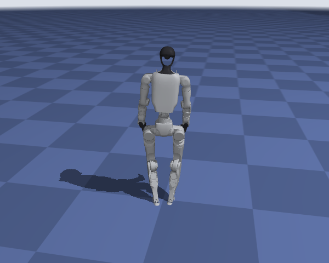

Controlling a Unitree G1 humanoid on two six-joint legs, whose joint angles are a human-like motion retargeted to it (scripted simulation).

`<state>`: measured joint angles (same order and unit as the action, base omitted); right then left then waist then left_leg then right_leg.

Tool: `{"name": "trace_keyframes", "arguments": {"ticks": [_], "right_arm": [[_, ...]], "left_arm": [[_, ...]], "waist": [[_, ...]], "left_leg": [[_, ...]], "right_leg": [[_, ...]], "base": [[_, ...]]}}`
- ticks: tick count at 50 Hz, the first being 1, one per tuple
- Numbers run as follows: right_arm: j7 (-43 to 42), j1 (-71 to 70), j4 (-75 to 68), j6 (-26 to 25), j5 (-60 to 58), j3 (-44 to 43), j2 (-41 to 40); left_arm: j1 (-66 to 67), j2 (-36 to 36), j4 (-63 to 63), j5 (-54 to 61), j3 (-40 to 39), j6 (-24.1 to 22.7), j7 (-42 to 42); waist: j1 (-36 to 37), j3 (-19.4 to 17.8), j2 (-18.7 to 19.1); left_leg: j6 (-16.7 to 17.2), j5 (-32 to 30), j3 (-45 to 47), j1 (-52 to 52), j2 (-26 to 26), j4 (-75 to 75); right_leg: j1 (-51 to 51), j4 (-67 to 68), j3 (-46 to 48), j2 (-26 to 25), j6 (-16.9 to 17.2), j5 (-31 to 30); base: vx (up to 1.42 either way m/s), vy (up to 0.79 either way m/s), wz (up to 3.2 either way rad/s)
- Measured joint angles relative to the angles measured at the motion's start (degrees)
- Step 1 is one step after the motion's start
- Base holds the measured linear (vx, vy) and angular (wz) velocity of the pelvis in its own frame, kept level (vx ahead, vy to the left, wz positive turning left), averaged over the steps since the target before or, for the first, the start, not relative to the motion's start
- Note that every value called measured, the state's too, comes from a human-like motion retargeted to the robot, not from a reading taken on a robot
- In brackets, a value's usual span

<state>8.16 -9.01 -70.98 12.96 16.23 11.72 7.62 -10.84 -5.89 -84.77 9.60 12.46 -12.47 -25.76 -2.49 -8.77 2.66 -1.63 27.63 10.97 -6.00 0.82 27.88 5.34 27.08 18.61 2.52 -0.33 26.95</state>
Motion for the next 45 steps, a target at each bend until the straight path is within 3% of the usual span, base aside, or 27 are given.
{"name": "trace_keyframes", "arguments": {"ticks": [15,26,45], "right_arm": [[0.91,-2.43,-1.35,-0.51,-0.89,1.20,0.17],[-0.44,-3.00,-0.77,0.01,-4.20,2.24,0.68],[5.02,-0.96,-2.53,-2.57,-5.30,1.55,-0.19]], "left_arm": [[-0.53,1.30,1.14,-0.94,1.05,-1.15,3.06],[-1.05,0.77,1.51,-3.59,0.95,-1.11,4.78],[-1.53,-1.46,0.78,-2.70,-2.70,0.08,0.76]], "waist": [[-0.38,-0.98,0.49],[-1.39,-0.13,-0.87],[1.09,0.43,-2.23]], "left_leg": [[-1.91,5.71,-0.10,-4.41,-1.59,8.01],[-2.80,6.74,5.17,-5.45,-1.69,6.99],[-2.32,8.14,10.76,0.60,-2.62,5.83]], "right_leg": [[3.53,3.80,-2.85,-1.46,-0.45,2.12],[7.98,8.71,0.46,2.64,-1.91,7.91],[2.73,6.43,1.82,3.85,-0.32,8.77]], "base": [[0.01,0.02,-0.28],[0.01,0.03,-0.57],[0.03,-0.03,-0.45]]}}
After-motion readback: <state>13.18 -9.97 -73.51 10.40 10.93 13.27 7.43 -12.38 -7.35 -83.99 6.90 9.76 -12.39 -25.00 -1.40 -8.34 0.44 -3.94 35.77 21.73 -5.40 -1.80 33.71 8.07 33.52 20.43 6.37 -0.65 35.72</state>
